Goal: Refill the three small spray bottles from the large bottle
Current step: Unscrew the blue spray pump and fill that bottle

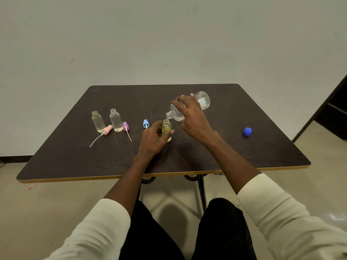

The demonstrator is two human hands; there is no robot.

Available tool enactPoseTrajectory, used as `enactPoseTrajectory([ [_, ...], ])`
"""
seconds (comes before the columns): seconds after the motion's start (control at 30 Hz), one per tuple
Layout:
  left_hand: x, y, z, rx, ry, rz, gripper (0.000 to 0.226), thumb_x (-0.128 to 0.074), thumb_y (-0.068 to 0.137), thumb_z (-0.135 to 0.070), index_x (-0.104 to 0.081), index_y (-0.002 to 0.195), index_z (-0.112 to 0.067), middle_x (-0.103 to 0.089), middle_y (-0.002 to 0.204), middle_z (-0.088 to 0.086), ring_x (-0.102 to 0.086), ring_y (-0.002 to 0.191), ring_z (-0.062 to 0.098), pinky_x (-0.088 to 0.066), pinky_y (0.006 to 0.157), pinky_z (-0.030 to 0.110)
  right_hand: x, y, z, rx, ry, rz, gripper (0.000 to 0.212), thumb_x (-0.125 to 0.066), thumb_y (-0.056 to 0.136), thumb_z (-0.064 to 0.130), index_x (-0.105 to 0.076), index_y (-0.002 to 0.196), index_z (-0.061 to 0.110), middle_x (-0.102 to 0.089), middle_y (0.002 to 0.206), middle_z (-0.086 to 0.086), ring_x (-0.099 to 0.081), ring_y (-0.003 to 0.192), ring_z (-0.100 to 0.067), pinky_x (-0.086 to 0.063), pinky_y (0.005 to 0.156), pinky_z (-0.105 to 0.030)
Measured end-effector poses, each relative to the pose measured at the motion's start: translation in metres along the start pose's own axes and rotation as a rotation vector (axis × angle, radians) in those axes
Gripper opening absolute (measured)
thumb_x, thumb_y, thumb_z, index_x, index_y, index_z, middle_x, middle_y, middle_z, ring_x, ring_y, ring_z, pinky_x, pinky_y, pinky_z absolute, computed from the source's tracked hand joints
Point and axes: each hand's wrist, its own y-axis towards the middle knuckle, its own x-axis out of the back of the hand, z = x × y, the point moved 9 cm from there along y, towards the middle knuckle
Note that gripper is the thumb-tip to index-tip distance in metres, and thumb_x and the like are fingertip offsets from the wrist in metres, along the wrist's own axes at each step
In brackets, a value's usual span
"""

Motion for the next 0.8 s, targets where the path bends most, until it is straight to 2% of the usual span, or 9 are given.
enactPoseTrajectory([
  [0.2,0.0007,0.0001,0.0003,-0.001,-0.003,-0.001,0.048,-0.078,0.086,-0.034,-0.063,0.125,-0.011,-0.064,0.100,-0.013,-0.064,0.090,0.002,-0.046,0.076,0.003,-0.0009,0.0009,-0.0007,0.001,-0.006,-0.004,0.064,-0.061,0.062,-0.007,-0.058,0.124,0.007,-0.054,0.125,-0.013,-0.047,0.124,-0.029,-0.009,0.120,-0.038],
  [0.4,0.0010,0.0000,0.0003,0.004,-0.004,0.006,0.051,-0.077,0.086,-0.035,-0.061,0.127,-0.010,-0.063,0.102,-0.013,-0.063,0.092,0.002,-0.045,0.076,0.003,-0.0003,0.0012,0.0002,0.001,-0.004,-0.009,0.063,-0.063,0.064,-0.007,-0.058,0.125,0.007,-0.054,0.125,-0.013,-0.047,0.125,-0.029,-0.003,0.120,-0.032],
  [0.7,-0.0003,0.0003,0.0009,-0.002,-0.013,0.006,0.049,-0.077,0.086,-0.036,-0.062,0.126,-0.011,-0.065,0.101,-0.013,-0.065,0.091,0.004,-0.052,0.079,0.013,-0.0017,0.0000,0.0002,0.006,-0.010,0.007,0.064,-0.063,0.064,-0.007,-0.058,0.126,0.008,-0.054,0.127,-0.012,-0.045,0.128,-0.029,-0.010,0.120,-0.038],
  [0.8,-0.0006,0.0003,0.0004,-0.003,-0.010,0.011,0.050,-0.077,0.086,-0.036,-0.061,0.127,-0.011,-0.063,0.102,-0.013,-0.064,0.091,0.003,-0.049,0.077,0.009,-0.0009,0.0006,-0.0006,0.004,-0.016,0.005,0.063,-0.063,0.065,-0.007,-0.058,0.126,0.009,-0.054,0.127,-0.012,-0.044,0.129,-0.029,-0.009,0.120,-0.038],
])
